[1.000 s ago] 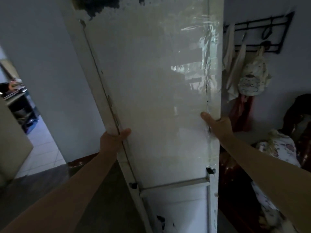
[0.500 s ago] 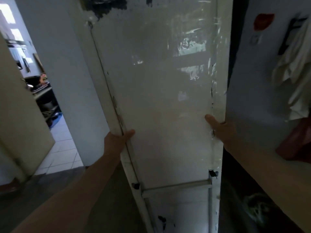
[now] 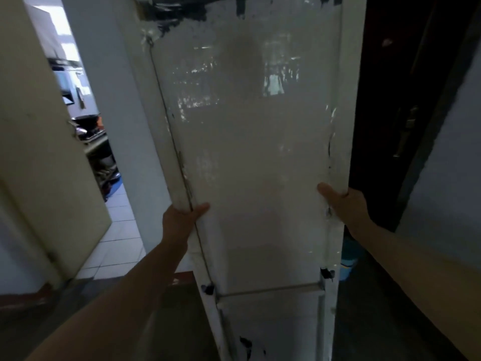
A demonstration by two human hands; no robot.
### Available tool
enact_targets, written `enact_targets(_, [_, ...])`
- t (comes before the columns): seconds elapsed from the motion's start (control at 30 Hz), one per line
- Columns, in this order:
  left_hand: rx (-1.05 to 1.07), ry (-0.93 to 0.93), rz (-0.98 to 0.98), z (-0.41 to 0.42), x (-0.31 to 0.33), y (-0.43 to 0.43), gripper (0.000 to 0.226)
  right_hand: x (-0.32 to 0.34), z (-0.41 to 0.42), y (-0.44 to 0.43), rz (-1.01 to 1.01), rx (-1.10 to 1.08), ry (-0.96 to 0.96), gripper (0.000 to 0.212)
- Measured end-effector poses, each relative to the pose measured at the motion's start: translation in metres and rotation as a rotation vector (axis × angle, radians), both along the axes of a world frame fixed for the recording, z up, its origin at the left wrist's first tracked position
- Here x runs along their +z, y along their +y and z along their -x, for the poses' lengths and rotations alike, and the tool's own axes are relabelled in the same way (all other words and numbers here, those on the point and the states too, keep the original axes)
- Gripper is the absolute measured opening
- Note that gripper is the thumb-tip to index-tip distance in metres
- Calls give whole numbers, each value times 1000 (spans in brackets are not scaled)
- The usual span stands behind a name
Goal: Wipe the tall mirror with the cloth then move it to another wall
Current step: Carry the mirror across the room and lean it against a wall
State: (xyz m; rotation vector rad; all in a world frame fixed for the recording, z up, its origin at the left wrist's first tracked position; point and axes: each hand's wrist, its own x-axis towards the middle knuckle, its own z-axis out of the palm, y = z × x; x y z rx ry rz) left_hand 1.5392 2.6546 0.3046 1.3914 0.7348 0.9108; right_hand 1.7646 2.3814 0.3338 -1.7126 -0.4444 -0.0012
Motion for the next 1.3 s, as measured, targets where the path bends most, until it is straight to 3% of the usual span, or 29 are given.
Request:
enact_targets(0.23, [179,67,-56,-40,-5,90,62,-13,-71,116,-53,160,50,40])
enact_targets(0.33, [257,89,-69,-53,-10,120,50,-22,-107,168,17,210,49,34])
enact_targets(0.47, [407,125,-96,-66,-12,155,61,-27,-150,244,79,313,71,38])
enact_targets(0.63, [525,133,-41,-70,-18,201,58,-24,-176,336,91,451,95,32])
enact_targets(0.87, [722,197,-43,-73,-33,259,32,-38,-190,445,69,606,90,17])
enact_targets(1.3, [1044,242,30,-80,-34,300,54,-61,-208,618,87,887,116,31])
